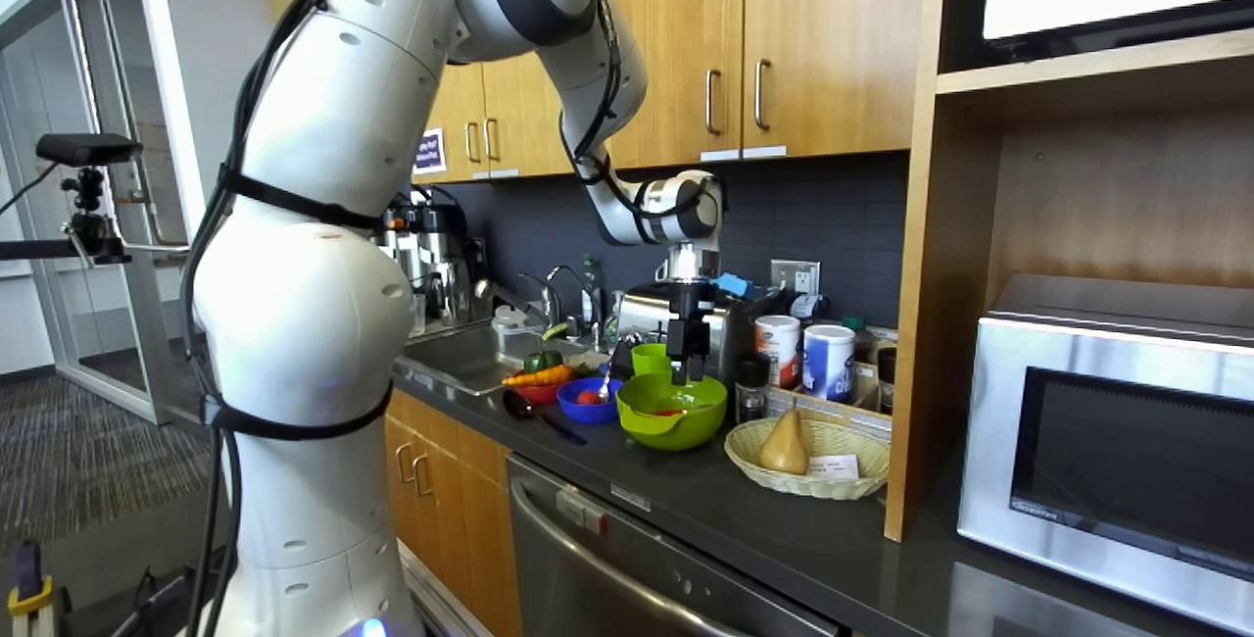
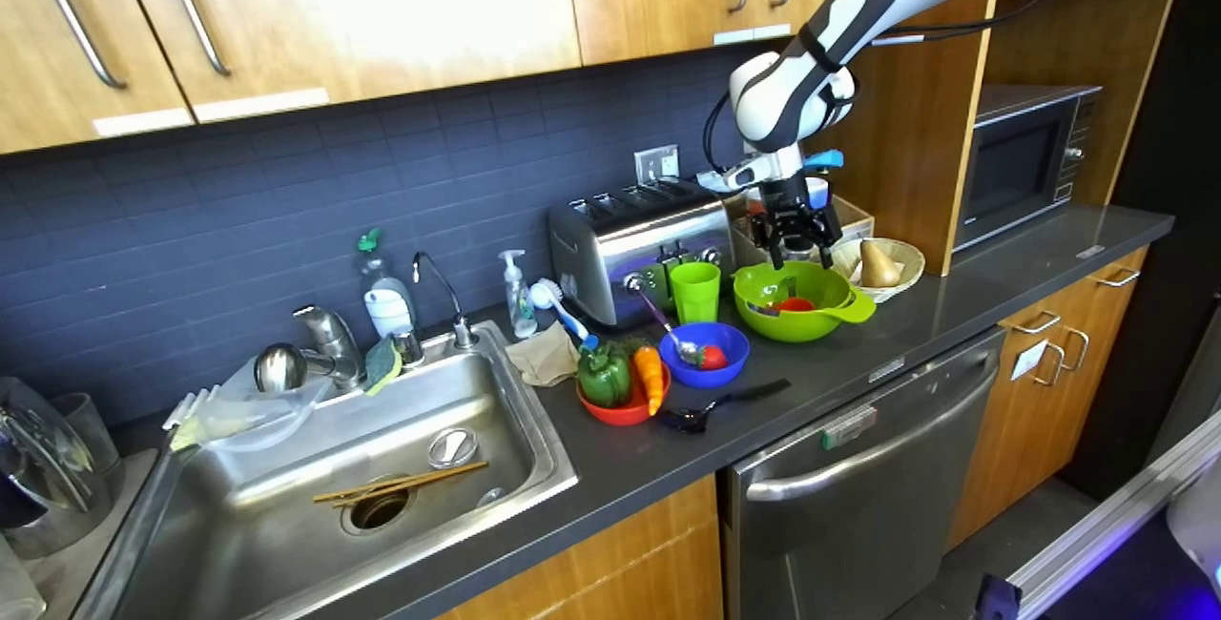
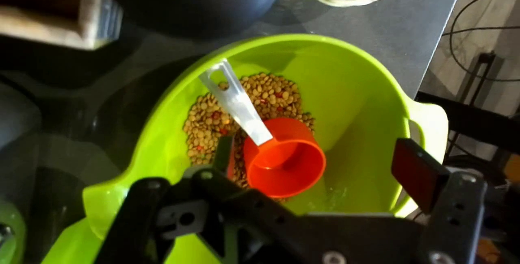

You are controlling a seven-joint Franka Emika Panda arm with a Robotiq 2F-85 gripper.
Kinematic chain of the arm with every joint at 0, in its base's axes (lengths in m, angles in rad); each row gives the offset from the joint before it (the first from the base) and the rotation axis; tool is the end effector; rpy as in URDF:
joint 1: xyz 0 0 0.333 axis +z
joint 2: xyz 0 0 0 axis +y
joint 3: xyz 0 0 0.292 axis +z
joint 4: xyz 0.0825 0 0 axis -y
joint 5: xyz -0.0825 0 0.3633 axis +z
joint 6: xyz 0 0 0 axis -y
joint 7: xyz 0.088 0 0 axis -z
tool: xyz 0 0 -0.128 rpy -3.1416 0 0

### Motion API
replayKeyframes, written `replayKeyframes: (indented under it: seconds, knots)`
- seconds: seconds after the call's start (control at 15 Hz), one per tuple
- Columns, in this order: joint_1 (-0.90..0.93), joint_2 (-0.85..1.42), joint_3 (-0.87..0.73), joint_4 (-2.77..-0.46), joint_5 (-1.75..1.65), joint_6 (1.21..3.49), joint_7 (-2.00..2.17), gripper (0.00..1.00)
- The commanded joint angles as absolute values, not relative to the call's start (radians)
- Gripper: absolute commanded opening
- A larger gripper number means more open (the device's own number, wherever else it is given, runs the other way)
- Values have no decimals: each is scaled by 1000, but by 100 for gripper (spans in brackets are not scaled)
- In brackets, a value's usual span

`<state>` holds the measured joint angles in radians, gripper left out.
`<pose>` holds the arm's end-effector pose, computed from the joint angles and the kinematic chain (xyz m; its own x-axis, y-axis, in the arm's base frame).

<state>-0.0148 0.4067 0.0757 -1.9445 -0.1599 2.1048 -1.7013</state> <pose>0.5619 0.0235 0.2269 -0.2893 0.9559 -0.0511 0.9295 0.2678 -0.2538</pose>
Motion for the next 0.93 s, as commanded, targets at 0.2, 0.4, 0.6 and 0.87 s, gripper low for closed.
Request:
replayKeyframes:
  seconds: [0.2, 0.4, 0.6, 0.87]
  knots:
    - [-18, 446, 106, -1884, -236, 2085, -1985, 100]
    - [-21, 465, 102, -1859, -236, 2083, -2074, 100]
    - [-13, 488, 93, -1835, -232, 2070, -2096, 100]
    - [-14, 479, 94, -1862, -216, 2091, -2075, 100]
